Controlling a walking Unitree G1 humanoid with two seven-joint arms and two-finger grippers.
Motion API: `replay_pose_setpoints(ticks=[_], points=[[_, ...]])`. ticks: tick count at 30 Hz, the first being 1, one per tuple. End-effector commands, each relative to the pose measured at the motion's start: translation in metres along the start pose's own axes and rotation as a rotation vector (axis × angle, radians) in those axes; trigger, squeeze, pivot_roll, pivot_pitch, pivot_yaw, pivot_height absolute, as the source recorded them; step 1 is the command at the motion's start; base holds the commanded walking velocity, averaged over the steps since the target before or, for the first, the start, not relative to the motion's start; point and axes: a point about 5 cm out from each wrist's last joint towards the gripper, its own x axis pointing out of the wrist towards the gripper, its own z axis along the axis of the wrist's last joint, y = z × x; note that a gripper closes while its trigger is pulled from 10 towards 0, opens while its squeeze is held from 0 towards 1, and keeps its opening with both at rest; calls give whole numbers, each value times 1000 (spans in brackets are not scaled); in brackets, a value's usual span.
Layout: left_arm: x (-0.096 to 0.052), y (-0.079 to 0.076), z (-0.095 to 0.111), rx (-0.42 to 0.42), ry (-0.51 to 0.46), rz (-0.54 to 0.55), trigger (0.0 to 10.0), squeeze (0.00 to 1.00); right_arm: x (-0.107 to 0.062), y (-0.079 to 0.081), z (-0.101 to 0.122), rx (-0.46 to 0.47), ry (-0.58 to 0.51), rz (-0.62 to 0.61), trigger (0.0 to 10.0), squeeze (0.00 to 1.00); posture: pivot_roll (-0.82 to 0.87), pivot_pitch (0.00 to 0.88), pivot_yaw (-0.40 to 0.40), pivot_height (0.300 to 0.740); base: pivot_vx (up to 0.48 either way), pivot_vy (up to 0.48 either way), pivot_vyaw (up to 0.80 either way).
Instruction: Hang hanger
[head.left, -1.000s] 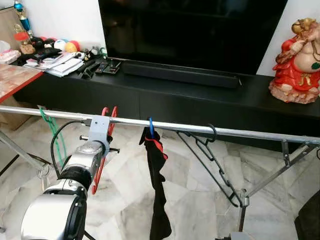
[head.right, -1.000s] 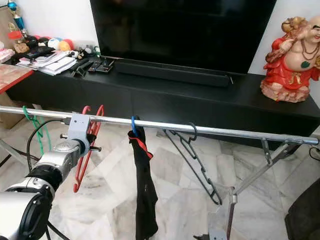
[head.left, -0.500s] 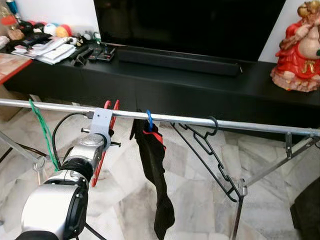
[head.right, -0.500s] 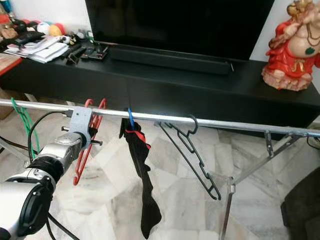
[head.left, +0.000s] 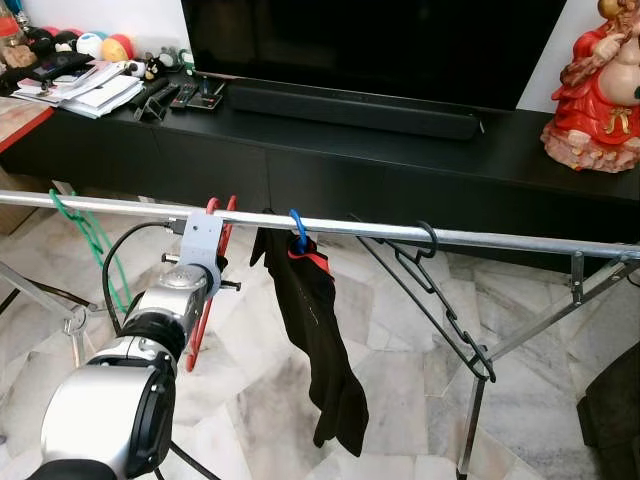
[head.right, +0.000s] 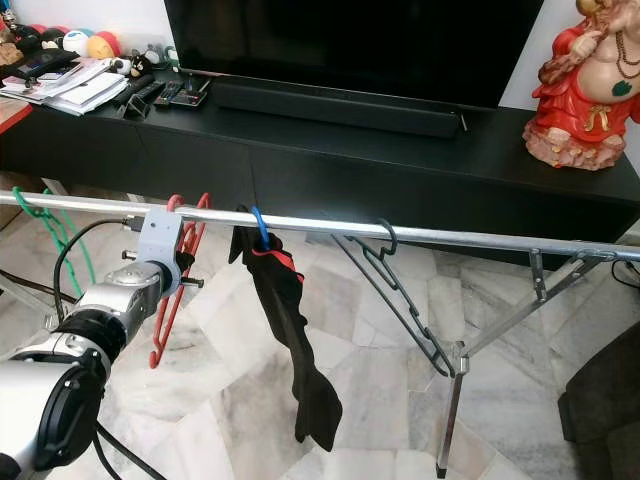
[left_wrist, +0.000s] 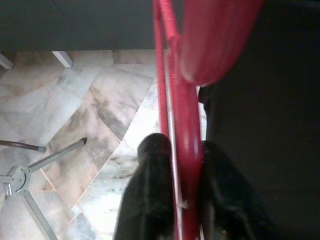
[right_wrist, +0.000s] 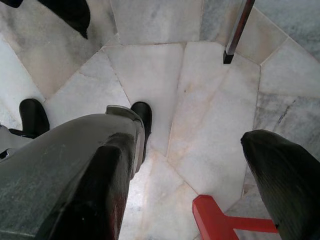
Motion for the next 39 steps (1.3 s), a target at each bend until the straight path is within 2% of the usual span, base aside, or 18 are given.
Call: replay_pose_setpoints(ticks=[1,3,9,11,15,18,20,21,22,23,24,25,27,28,29,30,32,39], points=[[-1,4,-22,-24,63,4,10000,1000,-1,1,-4,6,10,-2,10000,0,-46,150,-28,740,0,0,0],[-2,5,-21,-31,53,10,10000,1000,0,2,-3,7,8,-2,10000,0,-41,142,-27,740,0,0,0],[-3,7,-7,-41,-70,13,10000,1000,1,3,0,6,0,3,10000,0,-42,129,-22,740,0,0,0],[-8,6,-2,-56,-146,-7,10000,1000,1,4,3,13,-7,1,10000,0,-43,119,-18,740,0,0,0],[-17,6,-3,-35,-208,-19,10000,1000,2,5,6,12,-9,1,10000,0,-32,113,-18,740,0,0,0],[-38,5,-9,-39,-268,-67,10000,1000,3,5,9,5,-9,4,10000,0,-30,98,-14,740,0,0,0],[-42,7,-11,-35,-274,-62,10000,1000,3,5,10,5,-10,4,10000,0,-31,95,-13,740,0,0,0],[-47,8,-13,-42,-289,-65,10000,1000,3,5,11,5,-11,3,10000,0,-29,90,-13,740,0,0,0],[-58,10,-16,-51,-323,-64,10000,1000,3,5,12,6,-14,2,10000,0,-25,84,-10,740,0,0,0],[-58,10,-16,-51,-323,-64,10000,1000,3,5,12,6,-14,2,10000,0,-25,84,-10,740,0,0,0],[-73,13,-24,-58,-359,-42,10000,1000,4,5,14,6,-18,1,10000,0,-20,78,-8,740,0,0,0],[-81,13,-31,-73,-372,-28,10000,1000,4,6,15,6,-19,1,10000,0,-20,73,-4,740,0,0,0],[-85,14,-36,-84,-378,-19,10000,1000,4,6,15,6,-20,1,10000,0,-20,70,-2,740,0,0,0],[-102,12,-55,-44,-379,3,10000,729,4,7,17,8,-24,2,10000,0,-16,59,4,740,0,0,0],[-107,11,-61,-29,-375,6,10000,729,5,7,18,8,-25,2,10000,0,-13,57,5,740,0,0,0],[-111,10,-67,-24,-371,8,10000,627,5,7,19,8,-27,3,10000,0,-9,51,7,740,0,0,0],[-118,9,-70,-30,-353,6,10000,627,5,8,19,8,-28,4,10000,0,-9,51,7,740,0,0,0],[-131,7,-69,-35,-332,6,10000,627,5,8,20,8,-27,3,10000,0,-9,51,7,740,0,0,0]])
